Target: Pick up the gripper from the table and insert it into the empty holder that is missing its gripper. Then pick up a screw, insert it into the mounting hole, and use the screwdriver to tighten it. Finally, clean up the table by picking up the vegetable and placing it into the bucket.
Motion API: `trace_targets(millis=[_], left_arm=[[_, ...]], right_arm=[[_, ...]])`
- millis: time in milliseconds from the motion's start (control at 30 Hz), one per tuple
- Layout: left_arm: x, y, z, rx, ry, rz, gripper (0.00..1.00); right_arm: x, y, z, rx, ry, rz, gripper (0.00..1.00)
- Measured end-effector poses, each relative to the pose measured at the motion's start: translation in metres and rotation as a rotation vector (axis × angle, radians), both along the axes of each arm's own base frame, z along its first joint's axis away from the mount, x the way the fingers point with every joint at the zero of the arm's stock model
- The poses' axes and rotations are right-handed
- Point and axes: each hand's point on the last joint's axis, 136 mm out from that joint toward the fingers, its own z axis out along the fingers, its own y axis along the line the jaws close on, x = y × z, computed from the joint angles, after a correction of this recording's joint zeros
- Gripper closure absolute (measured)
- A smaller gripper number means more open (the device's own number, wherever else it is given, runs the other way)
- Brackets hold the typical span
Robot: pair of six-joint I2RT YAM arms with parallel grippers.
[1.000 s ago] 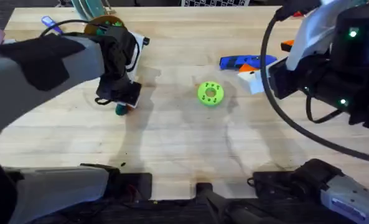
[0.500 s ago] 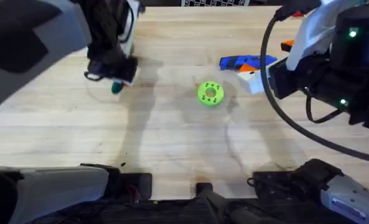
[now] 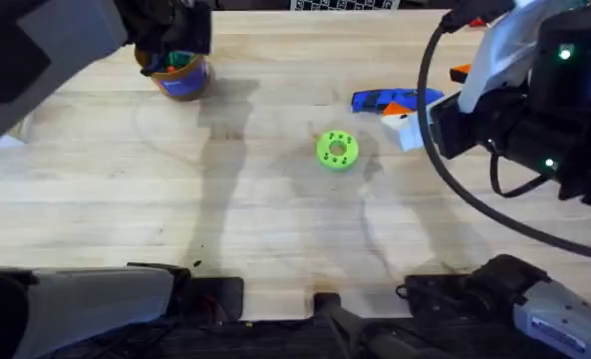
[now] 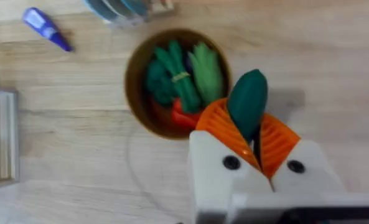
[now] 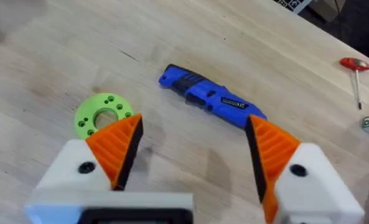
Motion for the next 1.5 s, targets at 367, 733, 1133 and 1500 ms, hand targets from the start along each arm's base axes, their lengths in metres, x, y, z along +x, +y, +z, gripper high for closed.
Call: trace_targets(millis=[367,733,1133,1500], left_arm=[[0.019,0.085,-0.027,-0.205,-0.08,0.448,0.973],[0.04,0.086,-0.041,-0.265,-0.124,0.485,0.933],[0.039,0.094,-0.039,-0.209,-0.125,0.478,0.015],[0.007,0.046,0.034,-0.009,-0.138,0.173,0.015]], right_arm=[[0.0,0.0,0.0,0.0,0.0,0.0,0.024],[0.0,0.0,-0.001,0.005,0.004,-0.005,0.024],[0.002,0.001,-0.007,0.005,0.026,-0.013,0.024],[-0.001,-0.001,-0.008,0.021,0.038,-0.029,0.011]])
